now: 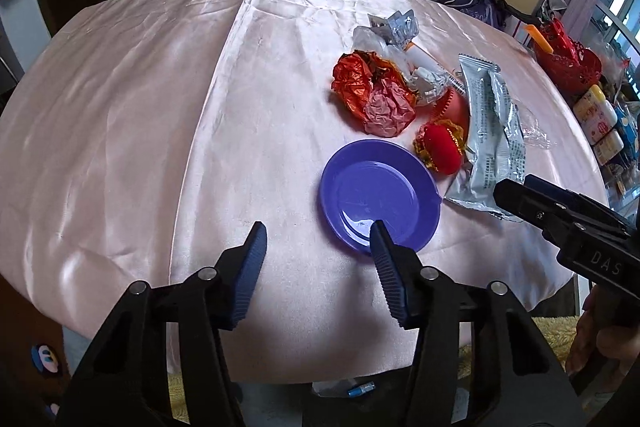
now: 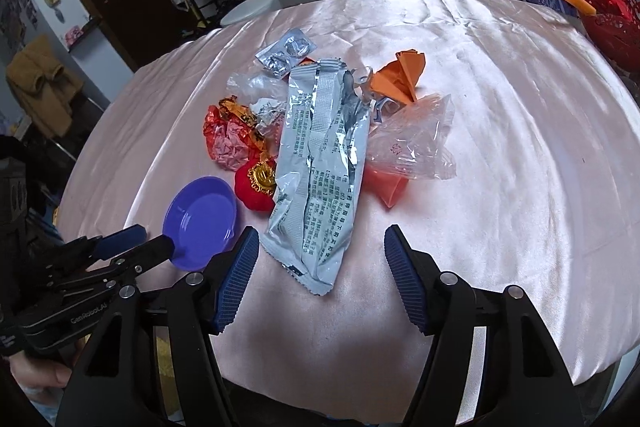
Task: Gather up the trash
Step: 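Grasp the purple plate with the left tool while the right tool grasps the silver foil packet, then carry plate and packet down into the black bin while both tools open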
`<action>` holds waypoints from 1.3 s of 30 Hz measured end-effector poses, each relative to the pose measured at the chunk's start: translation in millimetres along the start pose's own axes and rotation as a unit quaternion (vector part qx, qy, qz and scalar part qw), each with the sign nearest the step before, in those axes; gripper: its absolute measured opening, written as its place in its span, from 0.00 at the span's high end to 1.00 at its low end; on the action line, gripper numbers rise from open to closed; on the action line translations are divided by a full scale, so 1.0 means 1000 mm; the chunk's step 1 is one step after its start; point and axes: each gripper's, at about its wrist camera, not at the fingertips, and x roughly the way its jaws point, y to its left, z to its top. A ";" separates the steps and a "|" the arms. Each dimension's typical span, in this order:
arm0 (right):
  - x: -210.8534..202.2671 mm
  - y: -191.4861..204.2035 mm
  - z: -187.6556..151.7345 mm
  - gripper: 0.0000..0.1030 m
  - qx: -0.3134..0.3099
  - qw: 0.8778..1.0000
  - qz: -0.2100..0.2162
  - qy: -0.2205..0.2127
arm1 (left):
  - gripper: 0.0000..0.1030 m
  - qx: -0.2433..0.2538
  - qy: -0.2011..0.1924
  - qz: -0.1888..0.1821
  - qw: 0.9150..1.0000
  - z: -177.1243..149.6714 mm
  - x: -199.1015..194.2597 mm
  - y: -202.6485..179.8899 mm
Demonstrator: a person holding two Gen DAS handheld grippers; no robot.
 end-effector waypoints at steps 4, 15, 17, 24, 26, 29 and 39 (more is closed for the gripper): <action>0.009 -0.002 0.000 0.36 0.004 1.000 0.006 0.006 | 0.62 0.005 0.002 -0.007 1.000 0.004 0.008 -0.003; 0.012 -0.004 -0.001 0.62 0.002 1.000 0.020 0.004 | 0.96 0.022 -0.004 -0.013 1.000 0.008 0.014 -0.010; 0.008 -0.005 -0.002 0.66 0.000 1.000 0.020 -0.002 | 0.97 0.024 -0.007 -0.012 1.000 0.007 0.012 -0.013; -0.017 -0.005 -0.003 0.85 -0.011 1.000 0.012 -0.027 | 0.99 0.029 -0.037 -0.007 0.999 0.007 -0.014 -0.017; -0.026 -0.002 -0.003 0.85 -0.016 0.999 0.011 -0.035 | 0.99 0.031 -0.048 -0.007 0.998 0.006 -0.025 -0.019; -0.042 0.003 -0.005 0.85 -0.023 0.999 0.014 -0.046 | 0.99 0.033 -0.065 -0.011 0.997 0.003 -0.045 -0.023; -0.097 0.019 -0.032 0.85 -0.039 0.996 0.031 -0.076 | 0.99 0.049 -0.109 -0.013 0.993 -0.025 -0.111 -0.041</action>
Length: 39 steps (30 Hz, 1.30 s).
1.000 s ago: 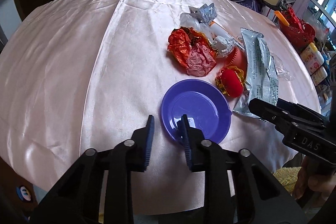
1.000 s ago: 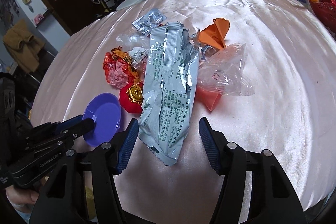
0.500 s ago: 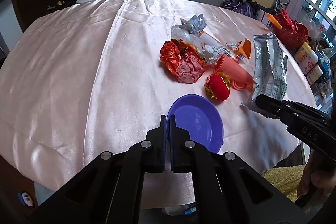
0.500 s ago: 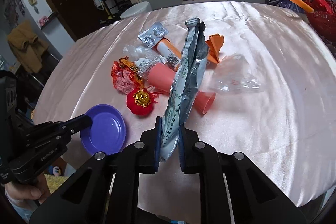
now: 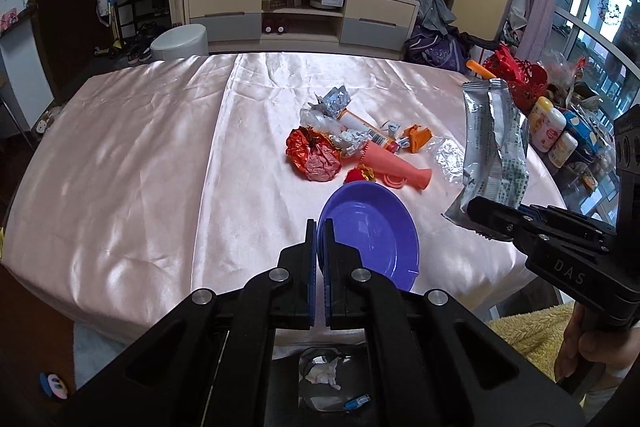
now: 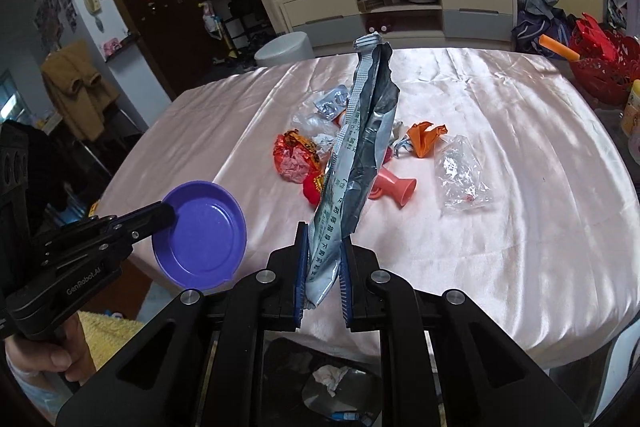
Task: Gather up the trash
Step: 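Carry plate and packet down into the black bin while both tools open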
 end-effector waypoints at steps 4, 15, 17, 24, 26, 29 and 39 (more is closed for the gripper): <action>-0.018 0.010 -0.021 0.85 -0.013 1.000 0.005 0.005 | 0.99 0.006 -0.006 -0.007 1.000 -0.017 -0.023 -0.009; -0.024 0.018 -0.092 0.85 -0.017 0.998 0.017 0.064 | 0.99 0.014 0.034 -0.017 0.999 -0.084 -0.035 -0.018; -0.022 0.020 -0.104 0.85 -0.017 0.997 0.016 0.077 | 0.99 0.014 0.047 -0.019 0.999 -0.098 -0.031 -0.018; -0.006 0.023 -0.146 0.85 -0.014 0.992 0.013 0.124 | 0.99 0.007 0.092 -0.019 0.996 -0.136 -0.015 -0.014; 0.001 0.023 -0.157 0.85 -0.012 0.990 0.012 0.142 | 0.99 0.010 0.103 -0.018 0.994 -0.146 -0.010 -0.014; 0.010 0.023 -0.172 0.85 -0.012 0.987 0.011 0.162 | 0.99 0.010 0.120 -0.017 0.993 -0.159 -0.002 -0.014; 0.025 0.015 -0.191 0.85 0.002 0.981 0.002 0.193 | 0.99 0.007 0.179 -0.020 0.984 -0.196 0.027 -0.012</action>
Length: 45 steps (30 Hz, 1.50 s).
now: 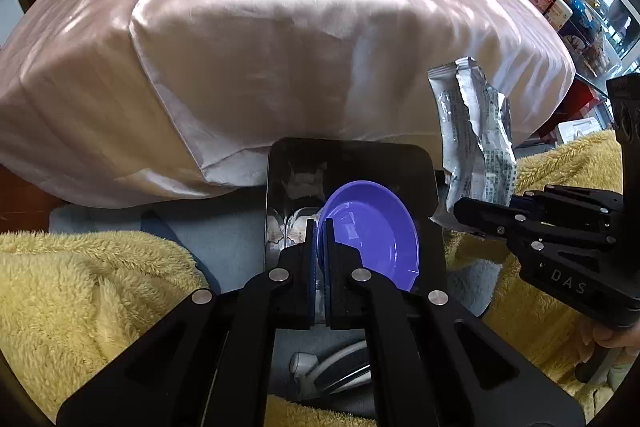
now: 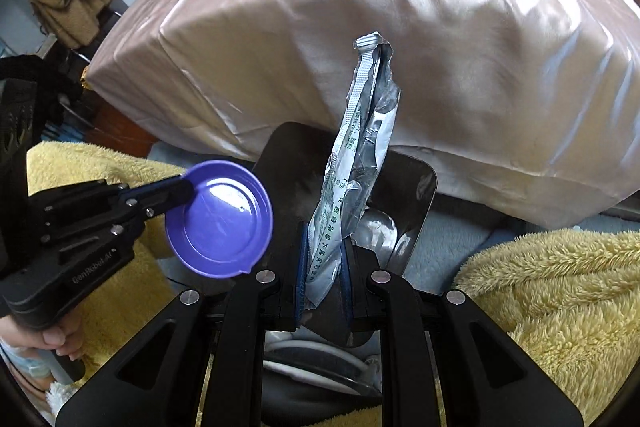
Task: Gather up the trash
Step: 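Carry plate and packet down into the black bin while both tools open, then move both open tools back over the table toward the red ornament and clear bag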
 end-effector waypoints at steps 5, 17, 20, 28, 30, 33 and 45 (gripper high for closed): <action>0.008 0.000 0.001 0.84 0.003 1.000 0.003 0.012 | 0.99 0.006 0.023 -0.001 1.000 -0.004 0.014 -0.003; 0.019 -0.010 -0.001 0.74 0.026 0.999 0.009 0.032 | 0.93 0.000 0.053 -0.006 0.999 -0.007 0.029 -0.001; 0.018 -0.014 0.000 0.58 0.032 0.999 0.010 0.027 | 0.88 -0.001 0.055 -0.004 0.998 -0.007 0.030 0.000; 0.007 -0.018 0.008 0.31 0.046 0.999 -0.007 0.003 | 0.49 0.012 0.051 0.004 0.999 -0.003 0.026 -0.004; 0.004 -0.019 0.011 0.24 0.047 0.999 -0.007 -0.002 | 0.40 0.016 0.046 0.007 0.999 -0.001 0.022 -0.006; -0.001 -0.021 0.017 0.20 0.045 0.999 -0.007 -0.008 | 0.30 0.018 0.038 0.007 0.999 0.007 0.016 -0.005; -0.046 -0.041 0.067 0.18 0.042 0.996 -0.025 -0.076 | 0.12 -0.004 -0.024 -0.001 1.000 0.055 -0.020 0.010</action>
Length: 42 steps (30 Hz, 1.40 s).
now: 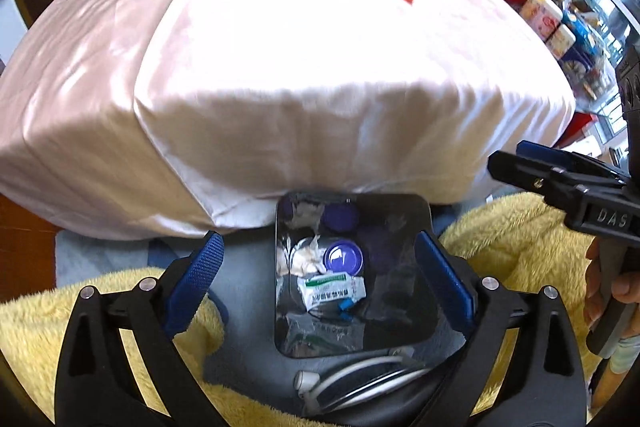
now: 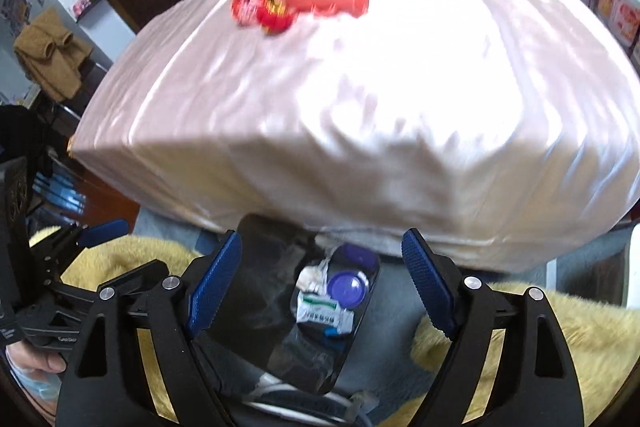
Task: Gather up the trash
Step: 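Move both open tools back over the table toward the red ornament and clear bag, then grasp the red round ornament with the left tool while the right tool grasps the clear plastic bag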
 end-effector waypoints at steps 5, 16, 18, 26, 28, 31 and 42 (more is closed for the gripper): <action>-0.010 -0.014 0.038 0.16 0.002 0.999 -0.021 -0.030 | 0.12 0.004 -0.016 0.004 1.000 0.029 -0.006 0.000; -0.012 -0.042 0.117 0.17 0.009 0.996 -0.048 -0.069 | 0.12 0.005 -0.049 -0.001 0.999 0.118 -0.001 -0.005; -0.011 -0.045 0.129 0.16 0.007 0.996 -0.053 -0.072 | 0.12 0.009 -0.054 0.000 0.999 0.133 0.002 -0.009; 0.013 -0.060 0.171 0.19 0.010 0.996 -0.065 -0.068 | 0.12 0.032 -0.055 0.002 0.998 0.175 0.023 -0.020; 0.021 -0.064 0.176 0.27 0.015 0.996 -0.065 -0.062 | 0.13 0.029 -0.052 -0.004 0.998 0.182 0.030 -0.020; 0.030 -0.068 0.182 0.33 0.018 0.996 -0.063 -0.058 | 0.19 0.023 -0.048 -0.010 0.999 0.192 0.039 -0.018; 0.056 -0.085 0.186 0.43 0.036 0.997 -0.056 -0.035 | 0.55 0.027 -0.034 -0.012 0.999 0.210 0.071 -0.022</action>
